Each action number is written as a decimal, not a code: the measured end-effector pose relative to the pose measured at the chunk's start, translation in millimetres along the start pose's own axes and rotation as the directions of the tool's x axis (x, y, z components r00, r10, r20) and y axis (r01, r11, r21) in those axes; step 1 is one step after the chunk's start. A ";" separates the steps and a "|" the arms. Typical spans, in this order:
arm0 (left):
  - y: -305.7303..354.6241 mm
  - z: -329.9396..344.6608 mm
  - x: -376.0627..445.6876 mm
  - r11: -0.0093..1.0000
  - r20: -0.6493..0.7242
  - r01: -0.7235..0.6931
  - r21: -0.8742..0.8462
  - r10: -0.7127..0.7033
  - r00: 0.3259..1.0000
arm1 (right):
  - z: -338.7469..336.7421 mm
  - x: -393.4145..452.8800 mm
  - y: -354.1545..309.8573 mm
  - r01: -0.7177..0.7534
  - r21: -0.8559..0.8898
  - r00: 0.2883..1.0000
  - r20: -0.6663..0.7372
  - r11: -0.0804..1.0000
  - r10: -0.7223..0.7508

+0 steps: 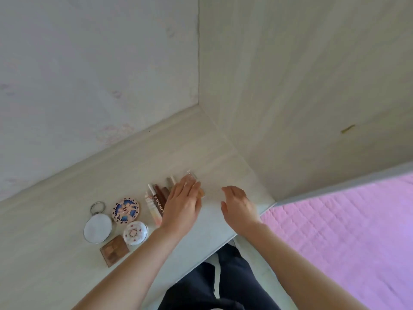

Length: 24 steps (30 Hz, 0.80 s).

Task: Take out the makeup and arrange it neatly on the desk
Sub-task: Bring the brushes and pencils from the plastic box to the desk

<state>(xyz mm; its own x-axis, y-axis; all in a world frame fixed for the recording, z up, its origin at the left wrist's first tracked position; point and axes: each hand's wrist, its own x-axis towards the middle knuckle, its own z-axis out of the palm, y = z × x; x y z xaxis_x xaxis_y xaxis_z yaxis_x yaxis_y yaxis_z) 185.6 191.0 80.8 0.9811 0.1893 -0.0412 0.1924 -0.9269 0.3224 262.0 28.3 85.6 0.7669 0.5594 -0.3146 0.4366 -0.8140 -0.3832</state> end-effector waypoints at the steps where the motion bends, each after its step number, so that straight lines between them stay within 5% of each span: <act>1: 4.8 1.6 -5.9 1.000 0.028 -0.020 -0.013 0.020 0.999 | 4.0 -9.9 -2.1 -0.004 -0.006 1.000 -0.031 1.000 0.004; 13: 57.3 17.0 -63.4 0.941 0.241 -0.328 -0.082 0.338 0.910 | 30.3 -133.8 8.9 -0.285 0.038 0.925 -0.251 0.958 0.285; 24: 147.8 35.3 -75.4 0.787 0.339 -0.610 -0.097 0.602 0.723 | 46.1 -240.3 41.4 -0.639 0.171 0.716 -0.224 0.750 0.661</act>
<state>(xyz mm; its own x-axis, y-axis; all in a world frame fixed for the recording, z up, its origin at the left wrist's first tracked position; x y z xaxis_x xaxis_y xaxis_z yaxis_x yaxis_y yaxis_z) 140.9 28.3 98.2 0.8329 -0.5310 -0.1562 -0.4489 -0.8132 0.3704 74.1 -132.6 105.2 0.9431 -0.1732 -0.2839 -0.2434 -0.9412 -0.2343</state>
